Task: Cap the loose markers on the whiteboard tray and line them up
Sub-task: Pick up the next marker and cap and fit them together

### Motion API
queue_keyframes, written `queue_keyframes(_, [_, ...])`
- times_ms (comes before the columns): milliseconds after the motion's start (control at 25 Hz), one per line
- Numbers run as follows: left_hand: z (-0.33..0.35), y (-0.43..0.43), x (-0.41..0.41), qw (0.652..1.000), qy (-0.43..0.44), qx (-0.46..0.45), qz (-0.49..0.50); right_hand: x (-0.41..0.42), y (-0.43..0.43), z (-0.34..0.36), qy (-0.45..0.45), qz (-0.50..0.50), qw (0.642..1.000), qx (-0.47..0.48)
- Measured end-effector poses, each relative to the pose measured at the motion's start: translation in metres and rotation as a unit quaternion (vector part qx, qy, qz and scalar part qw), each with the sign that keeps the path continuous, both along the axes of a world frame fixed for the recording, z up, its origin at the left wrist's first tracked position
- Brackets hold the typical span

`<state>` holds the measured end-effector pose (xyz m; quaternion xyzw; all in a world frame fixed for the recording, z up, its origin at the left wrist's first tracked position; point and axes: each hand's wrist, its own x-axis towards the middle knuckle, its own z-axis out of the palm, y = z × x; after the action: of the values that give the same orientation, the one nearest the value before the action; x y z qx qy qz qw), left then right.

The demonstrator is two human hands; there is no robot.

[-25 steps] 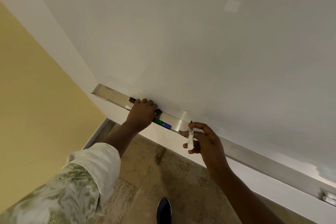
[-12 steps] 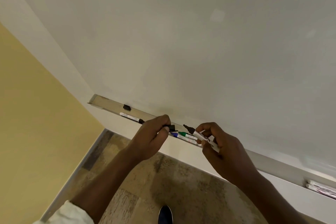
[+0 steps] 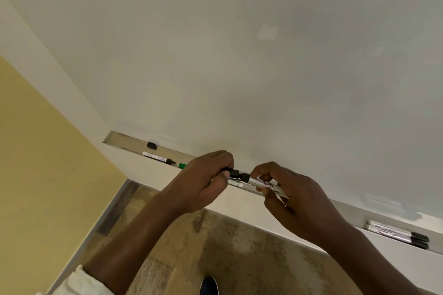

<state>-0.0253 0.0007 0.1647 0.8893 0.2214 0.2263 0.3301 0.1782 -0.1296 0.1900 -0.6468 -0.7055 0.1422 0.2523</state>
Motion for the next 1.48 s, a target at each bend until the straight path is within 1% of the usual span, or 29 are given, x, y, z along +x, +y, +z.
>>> queue_keyframes(80, [0.004, -0.007, 0.006, 1.000, -0.003, -0.003, -0.003, 0.005, -0.006, 0.002, 0.000, 0.001, 1.000, 0.002])
queue_keyframes(160, [0.008, -0.016, 0.014, 0.999, -0.020, -0.047, 0.003, 0.009, -0.012, 0.002, 0.010, -0.011, 1.000, 0.002])
queue_keyframes(240, [0.008, -0.028, 0.023, 0.989, -0.068, -0.130, 0.031, 0.010, -0.017, 0.000, 0.019, -0.029, 0.999, 0.006])
queue_keyframes(320, [0.006, -0.046, 0.035, 0.957, -0.153, -0.233, 0.079, 0.007, -0.022, -0.002, 0.028, -0.043, 0.999, 0.007])
queue_keyframes(400, [-0.001, -0.065, 0.048, 0.902, -0.249, -0.326, 0.137, 0.003, -0.028, -0.003, 0.036, -0.053, 0.998, 0.010])
queue_keyframes(520, [-0.004, -0.088, 0.067, 0.793, -0.345, -0.474, 0.164, -0.001, -0.038, -0.005, 0.051, -0.057, 0.997, 0.018])
queue_keyframes(600, [-0.005, -0.097, 0.076, 0.717, -0.354, -0.588, 0.124, -0.005, -0.042, -0.003, 0.067, -0.057, 0.996, 0.018])
queue_keyframes(680, [-0.004, -0.107, 0.083, 0.632, -0.327, -0.702, 0.030, -0.009, -0.045, 0.000, 0.077, -0.054, 0.995, 0.015])
queue_keyframes(720, [-0.003, -0.111, 0.085, 0.590, -0.316, -0.743, -0.023, -0.011, -0.046, 0.000, 0.083, -0.055, 0.995, 0.012])
queue_keyframes(760, [-0.001, -0.114, 0.086, 0.561, -0.313, -0.764, -0.057, -0.012, -0.047, 0.000, 0.084, -0.061, 0.995, 0.010])
queue_keyframes(800, [-0.001, -0.116, 0.089, 0.546, -0.318, -0.773, -0.062, -0.013, -0.047, -0.001, 0.075, -0.069, 0.995, 0.011])
queue_keyframes(960, [-0.001, -0.119, 0.099, 0.521, -0.351, -0.778, 0.014, -0.016, -0.045, -0.007, -0.016, -0.080, 0.996, 0.027])
queue_keyframes(1080, [0.001, -0.119, 0.101, 0.518, -0.356, -0.776, 0.050, -0.017, -0.043, -0.013, -0.027, -0.085, 0.995, 0.041])
queue_keyframes(1240, [-0.003, -0.116, 0.102, 0.520, -0.359, -0.772, 0.072, -0.017, -0.043, -0.016, -0.028, -0.089, 0.994, 0.056])
queue_keyframes(1360, [-0.005, -0.114, 0.103, 0.538, -0.347, -0.763, 0.090, -0.017, -0.041, -0.020, -0.013, -0.093, 0.994, 0.052])
queue_keyframes(1480, [-0.008, -0.114, 0.108, 0.568, -0.309, -0.754, 0.116, -0.014, -0.039, -0.032, 0.040, -0.113, 0.992, 0.038])
